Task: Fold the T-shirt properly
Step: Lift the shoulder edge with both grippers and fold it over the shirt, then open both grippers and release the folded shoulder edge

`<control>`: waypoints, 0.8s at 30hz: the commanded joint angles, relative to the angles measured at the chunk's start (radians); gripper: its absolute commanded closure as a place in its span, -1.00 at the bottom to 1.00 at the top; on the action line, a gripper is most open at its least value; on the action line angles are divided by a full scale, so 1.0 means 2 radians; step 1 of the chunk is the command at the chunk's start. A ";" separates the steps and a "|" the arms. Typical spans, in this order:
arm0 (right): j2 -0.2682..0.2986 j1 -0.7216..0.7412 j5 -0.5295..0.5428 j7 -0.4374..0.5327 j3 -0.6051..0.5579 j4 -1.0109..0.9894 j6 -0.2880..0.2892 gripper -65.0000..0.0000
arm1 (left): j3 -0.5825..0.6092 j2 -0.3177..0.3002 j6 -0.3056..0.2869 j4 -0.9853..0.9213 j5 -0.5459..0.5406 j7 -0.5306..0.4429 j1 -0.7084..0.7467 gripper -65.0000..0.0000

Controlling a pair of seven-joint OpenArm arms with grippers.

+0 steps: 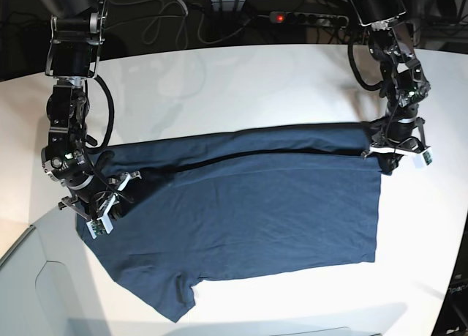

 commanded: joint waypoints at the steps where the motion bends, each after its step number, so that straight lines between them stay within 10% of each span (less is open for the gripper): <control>1: 0.007 0.010 0.002 0.011 0.003 0.008 0.004 0.95 | -0.002 -0.006 -0.002 0.007 -0.002 -0.013 -0.007 1.00; 6: 0.014 0.009 0.003 -0.017 0.002 0.008 0.025 0.31 | -0.003 -0.006 -0.001 0.008 -0.002 -0.010 -0.006 0.97; 11: 0.016 0.008 0.003 -0.025 0.005 0.026 0.058 -0.41 | -0.006 -0.006 0.000 0.014 -0.002 -0.010 -0.002 0.30; 24: 0.024 -0.092 0.005 -0.025 0.075 0.125 0.061 -0.44 | -0.043 -0.001 -0.002 0.045 -0.007 -0.015 0.070 0.02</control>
